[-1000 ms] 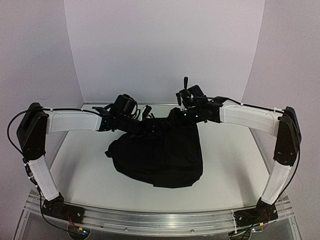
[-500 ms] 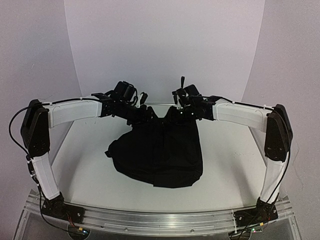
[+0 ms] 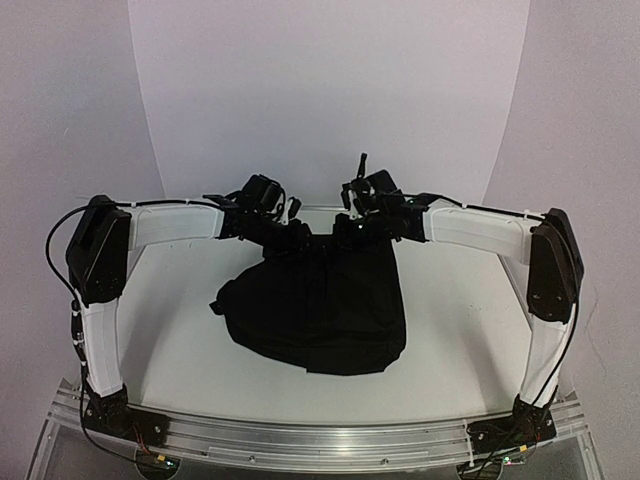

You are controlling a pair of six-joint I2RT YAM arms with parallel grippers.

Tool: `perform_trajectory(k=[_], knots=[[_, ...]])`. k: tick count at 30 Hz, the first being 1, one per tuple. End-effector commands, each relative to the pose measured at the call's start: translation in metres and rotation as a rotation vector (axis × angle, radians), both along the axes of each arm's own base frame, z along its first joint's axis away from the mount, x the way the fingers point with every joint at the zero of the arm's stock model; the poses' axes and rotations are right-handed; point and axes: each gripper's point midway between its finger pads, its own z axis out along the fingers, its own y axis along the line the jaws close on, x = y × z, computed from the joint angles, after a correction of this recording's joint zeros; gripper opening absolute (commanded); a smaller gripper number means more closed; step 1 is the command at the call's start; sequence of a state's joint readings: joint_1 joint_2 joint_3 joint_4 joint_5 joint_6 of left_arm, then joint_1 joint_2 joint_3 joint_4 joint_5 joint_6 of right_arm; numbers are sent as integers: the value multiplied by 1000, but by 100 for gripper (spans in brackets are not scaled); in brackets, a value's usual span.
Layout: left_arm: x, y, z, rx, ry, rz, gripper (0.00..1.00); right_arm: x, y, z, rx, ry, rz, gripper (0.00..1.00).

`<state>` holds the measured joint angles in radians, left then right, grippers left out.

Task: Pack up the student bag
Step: Zip the student bag at the center of the board.

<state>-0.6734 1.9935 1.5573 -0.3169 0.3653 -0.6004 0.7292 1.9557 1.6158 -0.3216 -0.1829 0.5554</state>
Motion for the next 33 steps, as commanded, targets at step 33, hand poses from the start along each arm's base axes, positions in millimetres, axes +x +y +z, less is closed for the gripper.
perform_trajectory(k=[33], knots=[[25,-16,25,-171,-54,-43,55,-135,-13,-2,16,76,17,0]])
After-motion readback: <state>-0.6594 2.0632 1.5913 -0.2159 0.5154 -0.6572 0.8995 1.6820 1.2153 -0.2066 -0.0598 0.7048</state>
